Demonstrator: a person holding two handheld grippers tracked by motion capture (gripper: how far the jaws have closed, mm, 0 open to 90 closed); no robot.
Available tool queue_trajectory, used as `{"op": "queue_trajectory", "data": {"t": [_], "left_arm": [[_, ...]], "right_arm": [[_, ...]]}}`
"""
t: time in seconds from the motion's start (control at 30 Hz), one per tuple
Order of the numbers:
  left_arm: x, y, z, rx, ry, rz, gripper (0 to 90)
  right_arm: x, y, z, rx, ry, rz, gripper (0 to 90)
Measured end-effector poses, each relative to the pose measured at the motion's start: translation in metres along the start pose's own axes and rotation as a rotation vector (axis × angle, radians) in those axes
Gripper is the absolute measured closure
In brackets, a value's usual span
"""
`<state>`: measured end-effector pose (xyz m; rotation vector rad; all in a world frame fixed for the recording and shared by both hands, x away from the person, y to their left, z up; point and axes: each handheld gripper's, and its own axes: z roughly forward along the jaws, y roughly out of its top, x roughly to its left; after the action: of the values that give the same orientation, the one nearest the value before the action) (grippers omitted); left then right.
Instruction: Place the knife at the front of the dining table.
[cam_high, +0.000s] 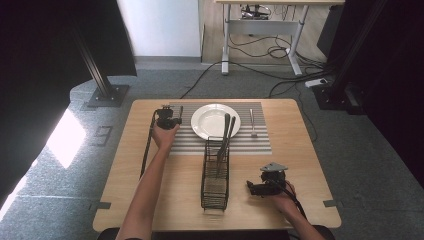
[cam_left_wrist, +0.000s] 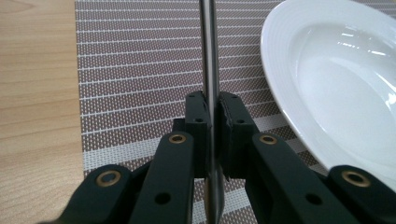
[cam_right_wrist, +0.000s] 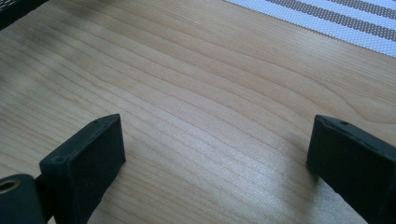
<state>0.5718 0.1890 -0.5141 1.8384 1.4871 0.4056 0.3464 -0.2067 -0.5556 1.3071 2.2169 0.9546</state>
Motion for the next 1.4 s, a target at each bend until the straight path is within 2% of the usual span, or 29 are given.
{"op": "queue_trajectory", "data": {"t": [0.27, 0.87, 0.9, 1.03, 1.13, 1.3, 1.4], "left_arm": [[0.002, -0.004, 0.009, 0.032, 0.009, 0.000, 83.4], [0.001, -0.010, 0.019, 0.088, 0.030, 0.011, 83.0], [0.001, -0.010, 0.019, 0.086, 0.029, 0.006, 82.6], [-0.001, -0.010, 0.020, 0.085, 0.045, 0.028, 82.2], [-0.005, -0.012, 0.020, 0.079, 0.062, 0.065, 81.2], [-0.005, -0.015, 0.020, 0.059, 0.062, 0.061, 79.9], [-0.006, -0.016, 0.020, 0.053, 0.067, 0.073, 79.5]], "right_arm": [[0.000, 0.000, 0.000, 0.000, 0.001, 0.000, 4.3], [0.000, 0.000, 0.000, 0.000, 0.001, 0.000, 4.3], [0.000, 0.000, 0.000, 0.000, 0.001, 0.000, 4.3], [0.000, 0.000, 0.000, -0.001, 0.000, 0.000, 4.4], [0.000, 0.000, 0.000, -0.001, 0.000, -0.001, 4.6], [0.001, 0.000, 0.000, -0.002, -0.001, 0.000, 4.7], [0.001, 0.000, 0.000, -0.002, -0.001, 0.000, 4.8]]}}
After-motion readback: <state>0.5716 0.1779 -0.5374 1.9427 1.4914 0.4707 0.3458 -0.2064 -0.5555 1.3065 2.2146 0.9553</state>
